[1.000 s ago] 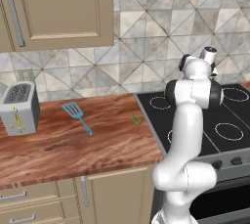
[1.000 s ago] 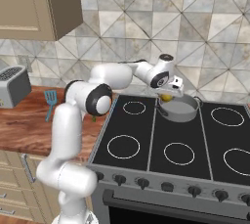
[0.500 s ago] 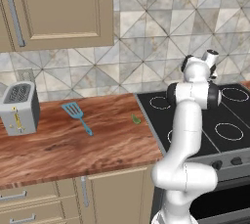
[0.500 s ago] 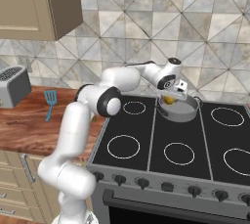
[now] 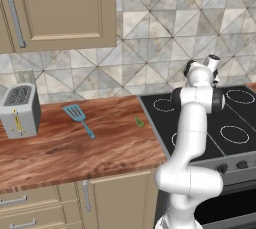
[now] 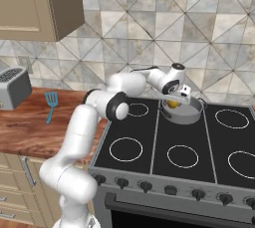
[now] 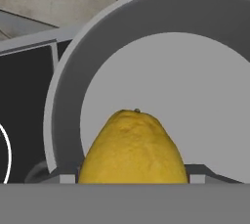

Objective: Put the lemon and lemon wedge in the pot. Retrieve the spatula and lightly stir the vegetables in the pot.

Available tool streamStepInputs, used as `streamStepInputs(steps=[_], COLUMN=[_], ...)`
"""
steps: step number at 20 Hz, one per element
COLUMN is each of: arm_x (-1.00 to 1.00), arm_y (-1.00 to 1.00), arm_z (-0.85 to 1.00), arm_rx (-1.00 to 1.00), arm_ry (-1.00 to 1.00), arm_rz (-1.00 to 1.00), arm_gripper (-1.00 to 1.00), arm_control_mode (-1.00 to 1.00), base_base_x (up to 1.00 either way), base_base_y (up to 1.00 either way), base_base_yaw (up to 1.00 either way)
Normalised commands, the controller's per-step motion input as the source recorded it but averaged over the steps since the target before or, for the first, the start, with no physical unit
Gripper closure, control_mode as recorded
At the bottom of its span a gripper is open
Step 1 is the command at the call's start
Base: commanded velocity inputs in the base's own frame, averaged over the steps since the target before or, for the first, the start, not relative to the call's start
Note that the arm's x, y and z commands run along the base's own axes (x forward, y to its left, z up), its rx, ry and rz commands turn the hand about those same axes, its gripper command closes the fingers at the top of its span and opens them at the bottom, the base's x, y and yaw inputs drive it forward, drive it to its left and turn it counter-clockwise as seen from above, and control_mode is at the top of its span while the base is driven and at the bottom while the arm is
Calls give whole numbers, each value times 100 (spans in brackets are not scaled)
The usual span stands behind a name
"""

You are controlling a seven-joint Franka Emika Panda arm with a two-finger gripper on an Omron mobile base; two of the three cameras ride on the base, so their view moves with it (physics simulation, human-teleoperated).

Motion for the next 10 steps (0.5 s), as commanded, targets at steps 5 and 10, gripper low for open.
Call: streamStepInputs(steps=[5,10], arm_x=[7,4], arm_y=[-1,0], arm_z=[-6,1], arm_rx=[0,2], arm_ry=[1,1], arm_rz=[0,0], arm_gripper=[-100,-100], arm_control_mode=[-100,-100], base_base_x=[0,0], base_base_y=[0,0], base_base_yaw=[0,0])
